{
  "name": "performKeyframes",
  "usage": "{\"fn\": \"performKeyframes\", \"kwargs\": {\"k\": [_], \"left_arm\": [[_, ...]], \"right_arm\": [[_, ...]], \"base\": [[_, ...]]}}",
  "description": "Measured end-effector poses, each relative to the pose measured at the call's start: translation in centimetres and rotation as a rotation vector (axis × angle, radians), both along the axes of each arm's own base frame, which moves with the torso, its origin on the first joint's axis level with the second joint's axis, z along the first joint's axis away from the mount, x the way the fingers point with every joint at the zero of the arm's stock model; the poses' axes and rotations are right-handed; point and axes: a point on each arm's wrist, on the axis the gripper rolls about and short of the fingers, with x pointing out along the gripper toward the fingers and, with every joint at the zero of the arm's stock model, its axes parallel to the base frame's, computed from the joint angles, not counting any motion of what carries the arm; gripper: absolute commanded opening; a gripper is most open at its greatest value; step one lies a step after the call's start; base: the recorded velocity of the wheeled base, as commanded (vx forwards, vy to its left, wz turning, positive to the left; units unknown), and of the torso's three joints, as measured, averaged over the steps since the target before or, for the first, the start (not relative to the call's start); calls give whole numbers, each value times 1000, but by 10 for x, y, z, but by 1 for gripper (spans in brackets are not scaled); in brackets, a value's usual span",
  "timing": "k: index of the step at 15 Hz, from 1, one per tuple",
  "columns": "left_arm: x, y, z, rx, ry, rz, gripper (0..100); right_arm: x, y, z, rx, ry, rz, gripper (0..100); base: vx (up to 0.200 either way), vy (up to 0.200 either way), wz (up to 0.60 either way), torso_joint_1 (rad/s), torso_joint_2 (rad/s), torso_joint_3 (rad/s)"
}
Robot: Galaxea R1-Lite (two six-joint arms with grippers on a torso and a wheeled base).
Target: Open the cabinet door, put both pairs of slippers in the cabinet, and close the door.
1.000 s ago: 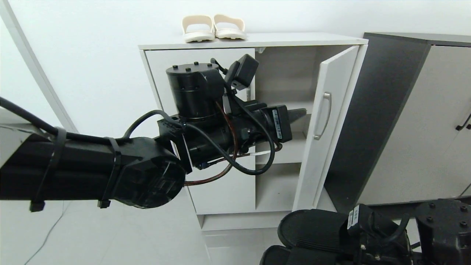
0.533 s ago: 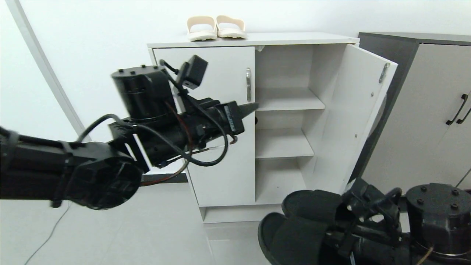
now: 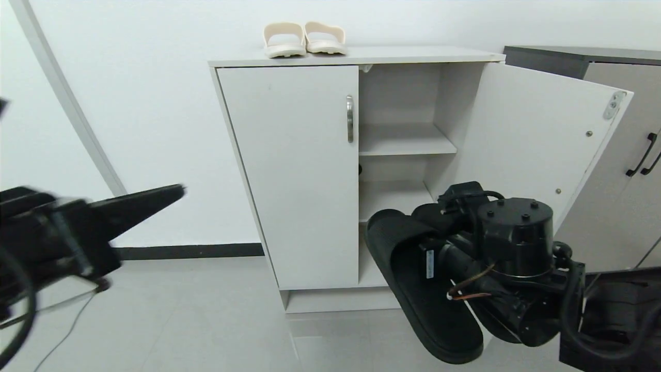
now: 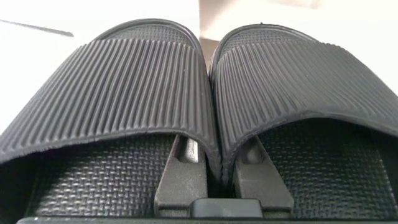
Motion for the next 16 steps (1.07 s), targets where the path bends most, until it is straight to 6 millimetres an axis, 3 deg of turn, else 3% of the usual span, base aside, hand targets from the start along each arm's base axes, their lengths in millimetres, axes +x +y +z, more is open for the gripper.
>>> {"fn": "performKeyframes", "kwargs": {"k": [3,5,7,9,11,16], "left_arm": [[-75,45,-28,84,37,269,0],[-109,62,-67,141,42,489,0],[-131,67,-107,198,25,655,0],[-143,66,-144,228,9,777,0],[-144,65,-163,226,-28,814,0],[-138,58,-181,213,-151,542,0]], "right_arm": [[18,9,-9,-38,-4,-123,0],[24,10,-16,-52,6,-139,0],[25,11,-21,-61,15,-140,0],[26,12,-23,-67,21,-140,0],[26,12,-25,-70,24,-139,0],[25,11,-31,-80,38,-131,0]], "base": [[0,0,0,0,0,0],[0,0,0,0,0,0],[0,0,0,0,0,0],[0,0,0,0,0,0],[0,0,0,0,0,0],[0,0,0,0,0,0]]}}
